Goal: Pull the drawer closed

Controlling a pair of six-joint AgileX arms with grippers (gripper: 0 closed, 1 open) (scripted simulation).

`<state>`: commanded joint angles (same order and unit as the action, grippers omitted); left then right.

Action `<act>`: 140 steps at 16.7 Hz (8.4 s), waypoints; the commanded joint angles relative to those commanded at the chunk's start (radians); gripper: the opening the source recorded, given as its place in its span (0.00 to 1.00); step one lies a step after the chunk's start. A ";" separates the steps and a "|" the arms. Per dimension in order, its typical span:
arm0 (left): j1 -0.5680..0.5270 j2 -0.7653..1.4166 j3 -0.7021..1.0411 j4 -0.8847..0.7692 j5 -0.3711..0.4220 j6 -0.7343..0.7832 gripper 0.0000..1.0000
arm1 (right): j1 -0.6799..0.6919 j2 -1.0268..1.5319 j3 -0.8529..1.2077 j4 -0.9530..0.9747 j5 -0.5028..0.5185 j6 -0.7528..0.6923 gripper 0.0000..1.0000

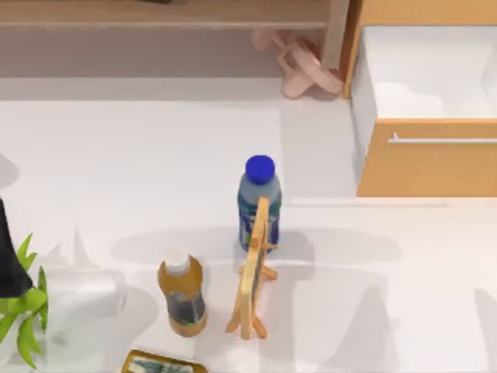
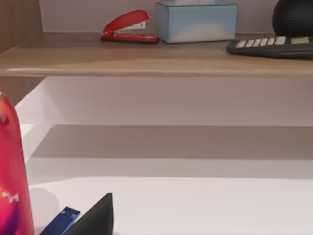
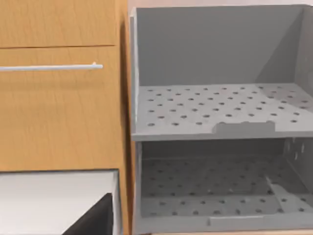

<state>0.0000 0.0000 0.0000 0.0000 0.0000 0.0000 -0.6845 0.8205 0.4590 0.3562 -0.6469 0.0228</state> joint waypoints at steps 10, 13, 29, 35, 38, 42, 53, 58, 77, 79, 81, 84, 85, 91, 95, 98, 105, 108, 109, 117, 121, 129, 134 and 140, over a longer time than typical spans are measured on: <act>0.000 0.000 0.000 0.000 0.000 0.000 1.00 | -0.110 0.138 0.087 0.067 -0.142 -0.004 1.00; 0.000 0.000 0.000 0.000 0.000 0.000 1.00 | -0.054 0.150 0.084 0.103 -0.130 -0.033 1.00; 0.000 0.000 0.000 0.000 0.000 0.000 1.00 | 0.859 0.662 -0.110 0.836 0.344 -0.901 1.00; 0.000 0.000 0.000 0.000 0.000 0.000 1.00 | 1.028 0.949 -0.207 1.129 0.678 -1.272 1.00; 0.000 0.000 0.000 0.000 0.000 0.000 1.00 | 1.051 1.057 -0.234 1.250 0.835 -1.416 1.00; 0.000 0.000 0.000 0.000 0.000 0.000 1.00 | 1.041 1.140 -0.245 1.367 0.986 -1.544 1.00; 0.000 0.000 0.000 0.000 0.000 0.000 1.00 | 1.019 1.164 -0.210 1.374 1.013 -1.578 1.00; 0.000 0.000 0.000 0.000 0.000 0.000 1.00 | 0.993 1.174 -0.150 1.324 0.988 -1.578 1.00; 0.000 0.000 0.000 0.000 0.000 0.000 1.00 | 0.993 1.174 -0.150 1.324 0.988 -1.578 0.00; 0.000 0.000 0.000 0.000 0.000 0.000 1.00 | 0.993 1.174 -0.150 1.324 0.988 -1.578 0.00; 0.000 0.000 0.000 0.000 0.000 0.000 1.00 | 0.993 1.174 -0.150 1.324 0.988 -1.578 0.00; 0.000 0.000 0.000 0.000 0.000 0.000 1.00 | 0.987 1.183 -0.134 1.308 0.985 -1.575 0.00; 0.000 0.000 0.000 0.000 0.000 0.000 1.00 | 0.979 1.191 -0.111 1.291 0.979 -1.574 0.00; 0.000 0.000 0.000 0.000 0.000 0.000 1.00 | 0.928 1.247 0.086 1.161 0.923 -1.577 0.00; 0.000 0.000 0.000 0.000 0.000 0.000 1.00 | 0.927 1.250 0.093 1.150 0.921 -1.574 0.00; 0.000 0.000 0.000 0.000 0.000 0.000 1.00 | 0.917 1.269 0.133 1.126 0.917 -1.574 0.00; 0.000 0.000 0.000 0.000 0.000 0.000 1.00 | 0.881 1.353 0.353 0.997 0.877 -1.576 0.00; 0.000 0.000 0.000 0.000 0.000 0.000 1.00 | 0.880 1.356 0.359 0.991 0.875 -1.575 0.00; 0.000 0.000 0.000 0.000 0.000 0.000 1.00 | 0.882 1.353 0.354 0.992 0.878 -1.572 0.00; 0.000 0.000 0.000 0.000 0.000 0.000 1.00 | 0.857 1.446 0.564 0.879 0.856 -1.576 0.00; 0.000 0.000 0.000 0.000 0.000 0.000 1.00 | 0.848 1.481 0.645 0.830 0.845 -1.574 0.00; 0.000 0.000 0.000 0.000 0.000 0.000 1.00 | 0.848 1.481 0.645 0.830 0.845 -1.574 0.38; 0.000 0.000 0.000 0.000 0.000 0.000 1.00 | 0.848 1.481 0.645 0.830 0.845 -1.574 0.75; 0.000 0.000 0.000 0.000 0.000 0.000 1.00 | 0.848 1.481 0.645 0.830 0.845 -1.574 1.00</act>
<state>0.0000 0.0000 0.0000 0.0000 0.0000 0.0000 0.1632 2.3014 1.1040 1.1858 0.1982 -1.5513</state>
